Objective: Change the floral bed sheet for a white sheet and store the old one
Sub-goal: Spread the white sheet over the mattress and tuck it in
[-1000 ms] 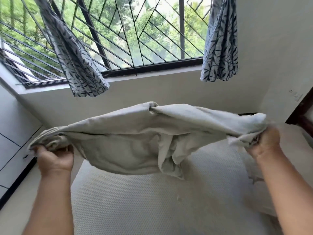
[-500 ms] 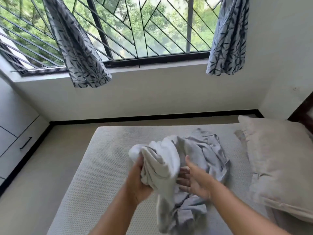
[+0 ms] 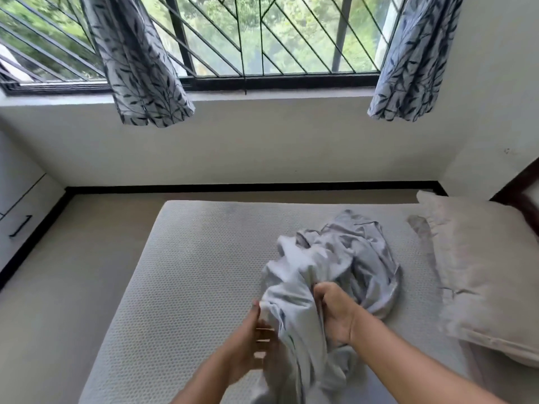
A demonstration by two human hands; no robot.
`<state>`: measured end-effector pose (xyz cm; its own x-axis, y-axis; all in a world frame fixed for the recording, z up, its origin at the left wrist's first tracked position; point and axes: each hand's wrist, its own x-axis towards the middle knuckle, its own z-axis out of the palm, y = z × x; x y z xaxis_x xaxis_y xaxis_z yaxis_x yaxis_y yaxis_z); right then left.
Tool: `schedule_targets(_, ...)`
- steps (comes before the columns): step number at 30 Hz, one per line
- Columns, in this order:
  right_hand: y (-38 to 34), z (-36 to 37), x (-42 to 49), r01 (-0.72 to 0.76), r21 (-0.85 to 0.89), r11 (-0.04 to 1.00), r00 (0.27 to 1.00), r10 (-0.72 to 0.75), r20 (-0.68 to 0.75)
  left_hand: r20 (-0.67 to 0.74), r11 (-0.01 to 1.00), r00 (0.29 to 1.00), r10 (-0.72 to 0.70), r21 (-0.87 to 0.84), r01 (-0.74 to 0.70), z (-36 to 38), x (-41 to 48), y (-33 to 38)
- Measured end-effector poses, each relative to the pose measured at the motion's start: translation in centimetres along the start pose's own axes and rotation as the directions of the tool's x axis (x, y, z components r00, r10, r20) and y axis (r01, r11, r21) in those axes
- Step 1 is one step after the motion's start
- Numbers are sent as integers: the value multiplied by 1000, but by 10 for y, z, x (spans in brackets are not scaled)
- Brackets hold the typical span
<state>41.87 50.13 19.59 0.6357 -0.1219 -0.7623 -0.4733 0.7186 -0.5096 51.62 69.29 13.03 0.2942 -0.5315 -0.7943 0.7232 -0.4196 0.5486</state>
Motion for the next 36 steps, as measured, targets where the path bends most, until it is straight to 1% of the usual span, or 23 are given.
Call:
schedule_targets(2,5,8,-1,-14,-41,999,999,16,51,39,985,999,11,-172,-4,-8,8,10)
schedule_targets(4,11,16,-2,-21,-120,993,998,29,60,91,959,996,16,-284,10,-12,13,25)
schedule_targets(8,16,28,-12,22,-189,982,992,2,127,81,972,996,49,-235,-28,-9,24,53)
schedule_targets(10,14,32,-14,41,-192,980,991,-15,135,87,964,994,62,-264,-37,-9,33,72)
schedule_targets(13,5,34,-20,54,-227,972,994,-31,105,-62,939,988,141,-308,-154,-8,29,108)
schedule_targets(15,4,30,-16,17,-283,959,1000,-11,21,-127,908,956,264,-300,-291,-11,25,132)
schedule_targets(17,7,28,-6,-39,-416,909,980,-47,-195,-185,841,887,423,-283,-461,-13,14,153)
schedule_targets(19,11,27,5,-73,-565,822,897,-194,-398,-109,766,816,568,-292,-573,-9,-6,170)
schedule_targets(20,11,28,9,-76,-619,781,843,-282,-459,-48,747,785,617,-279,-604,-4,-16,175)
schedule_targets(21,11,27,12,-53,-648,760,784,-370,-498,24,742,757,653,-218,-633,3,-25,178)
schedule_targets(22,9,29,15,11,-637,771,722,-447,-528,101,740,733,673,-104,-665,10,-31,176)
schedule_targets(23,6,30,15,123,-601,790,665,-515,-541,190,716,712,676,60,-695,18,-34,170)
schedule_targets(24,3,30,16,248,-538,805,639,-554,-534,290,648,704,649,274,-710,26,-32,162)
schedule_targets(25,-2,30,15,366,-455,812,646,-574,-504,399,514,709,581,495,-700,33,-26,149)
schedule_targets(26,-7,30,16,420,-370,829,680,-557,-477,488,325,723,488,668,-670,39,-21,135)
schedule_targets(27,-9,27,17,421,-319,849,735,-526,-428,553,138,736,390,755,-641,43,-15,119)
schedule_targets(28,-10,26,16,351,-341,872,794,-470,-385,604,4,739,298,773,-634,45,-9,102)
schedule_targets(29,-6,22,16,238,-407,882,851,-391,-351,638,-71,734,231,764,-642,47,-6,86)
schedule_targets(30,0,19,14,96,-512,854,890,-304,-340,654,-94,731,195,754,-650,48,-4,72)
schedule_targets(31,10,13,14,-32,-609,792,908,-232,-350,658,-98,731,179,751,-652,48,-4,59)
schedule_targets(33,29,1,16,-186,-690,699,902,-156,-402,637,-67,757,141,769,-635,47,-4,40)
schedule_targets(35,44,-7,23,-259,-724,640,876,-160,-455,611,-34,784,108,791,-612,41,-1,29)
schedule_targets(36,48,-10,29,-294,-763,576,854,-200,-480,603,-1,792,98,796,-606,38,0,26)
